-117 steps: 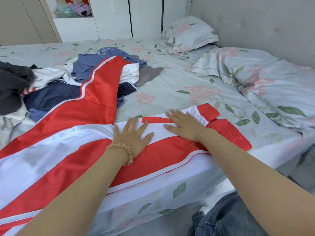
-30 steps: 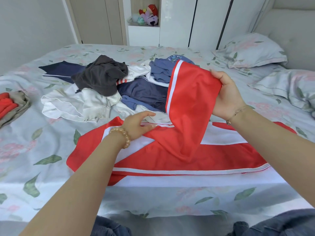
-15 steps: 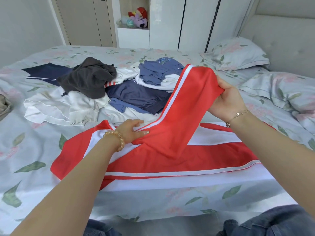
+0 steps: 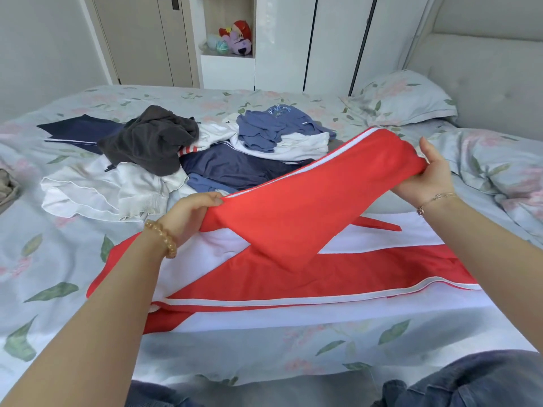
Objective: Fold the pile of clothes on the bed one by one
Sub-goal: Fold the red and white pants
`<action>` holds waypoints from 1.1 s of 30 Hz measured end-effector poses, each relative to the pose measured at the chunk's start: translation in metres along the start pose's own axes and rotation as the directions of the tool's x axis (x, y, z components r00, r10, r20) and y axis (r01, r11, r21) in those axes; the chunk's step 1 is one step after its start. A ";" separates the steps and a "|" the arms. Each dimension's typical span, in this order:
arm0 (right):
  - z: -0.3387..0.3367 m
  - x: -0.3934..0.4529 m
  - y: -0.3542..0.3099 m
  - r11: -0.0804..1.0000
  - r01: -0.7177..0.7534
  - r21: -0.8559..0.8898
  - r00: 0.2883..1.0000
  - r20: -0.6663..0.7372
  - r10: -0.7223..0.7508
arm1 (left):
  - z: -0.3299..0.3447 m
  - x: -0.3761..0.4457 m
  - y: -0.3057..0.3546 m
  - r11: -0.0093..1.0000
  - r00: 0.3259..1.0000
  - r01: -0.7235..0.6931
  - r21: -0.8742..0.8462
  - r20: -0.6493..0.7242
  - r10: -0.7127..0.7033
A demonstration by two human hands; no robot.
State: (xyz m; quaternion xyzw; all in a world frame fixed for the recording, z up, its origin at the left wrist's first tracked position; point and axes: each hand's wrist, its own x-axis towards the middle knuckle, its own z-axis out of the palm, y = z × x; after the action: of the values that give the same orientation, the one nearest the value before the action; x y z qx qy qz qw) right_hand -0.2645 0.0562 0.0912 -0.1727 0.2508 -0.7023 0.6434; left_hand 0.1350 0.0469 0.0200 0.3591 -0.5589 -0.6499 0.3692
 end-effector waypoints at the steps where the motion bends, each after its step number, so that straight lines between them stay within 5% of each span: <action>1: -0.009 0.001 -0.002 1.000 0.019 -0.017 0.999 -0.028 -0.020 | 0.001 -0.002 0.001 0.996 1.000 -0.002 0.090 -0.017 0.003; 5: -0.060 -0.003 -0.004 0.970 -0.006 -0.242 0.983 -0.180 -0.039 | 0.001 -0.002 -0.009 0.835 0.998 0.060 0.547 -0.063 -0.031; 9: -0.113 -0.014 0.001 0.901 -0.125 -0.416 0.885 -0.457 -0.089 | -0.011 0.007 -0.030 0.478 0.971 0.238 0.846 -0.211 -0.110; 11: -0.131 -0.012 -0.002 0.883 -0.125 -0.453 0.871 -0.476 -0.121 | -0.014 0.013 -0.036 0.255 0.958 0.287 0.923 -0.280 -0.065; 13: -0.130 -0.010 -0.012 0.873 -0.020 -0.488 0.885 -0.416 -0.211 | -0.015 0.016 -0.038 0.157 0.949 0.305 0.939 -0.313 0.028; 17: -0.121 -0.019 -0.029 0.716 0.145 -0.683 0.767 -0.380 -0.517 | -0.017 0.019 -0.042 0.357 0.925 0.279 0.891 -0.349 0.149; 19: -0.132 -0.027 -0.025 0.543 -0.016 -0.840 0.716 -0.389 -0.580 | -0.013 0.022 -0.044 0.285 0.929 0.285 0.915 -0.336 0.152; 22: -0.148 -0.031 -0.014 0.441 -0.271 -0.856 0.728 -0.482 -0.488 | -0.001 0.028 -0.047 0.087 0.945 0.278 0.957 -0.288 0.154; 24: -0.141 -0.032 -0.009 0.314 -0.382 -0.869 0.695 -0.494 -0.523 | 0.012 0.032 -0.048 0.081 0.956 0.214 0.974 -0.225 0.188; 27: -0.117 -0.042 0.012 -0.020 -0.353 -0.935 0.736 -0.265 -0.623 | 0.022 0.036 -0.043 0.120 0.955 0.158 0.980 -0.183 0.232; 30: -0.091 -0.042 0.043 -0.264 -0.038 -0.964 0.938 0.057 -0.343 | -0.006 0.036 -0.038 0.143 0.897 0.362 0.921 -0.386 0.216; 33: -0.083 -0.033 0.074 -0.439 0.150 -0.886 0.988 0.153 0.028 | -0.045 0.028 -0.043 0.357 0.813 0.500 0.789 -0.569 0.121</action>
State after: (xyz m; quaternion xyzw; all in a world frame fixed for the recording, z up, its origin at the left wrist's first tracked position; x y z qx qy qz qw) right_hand -0.2472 0.0963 -0.0160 -0.6870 0.6826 -0.1862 0.1658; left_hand 0.1581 0.0054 -0.0291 0.7330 -0.6455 -0.1384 0.1641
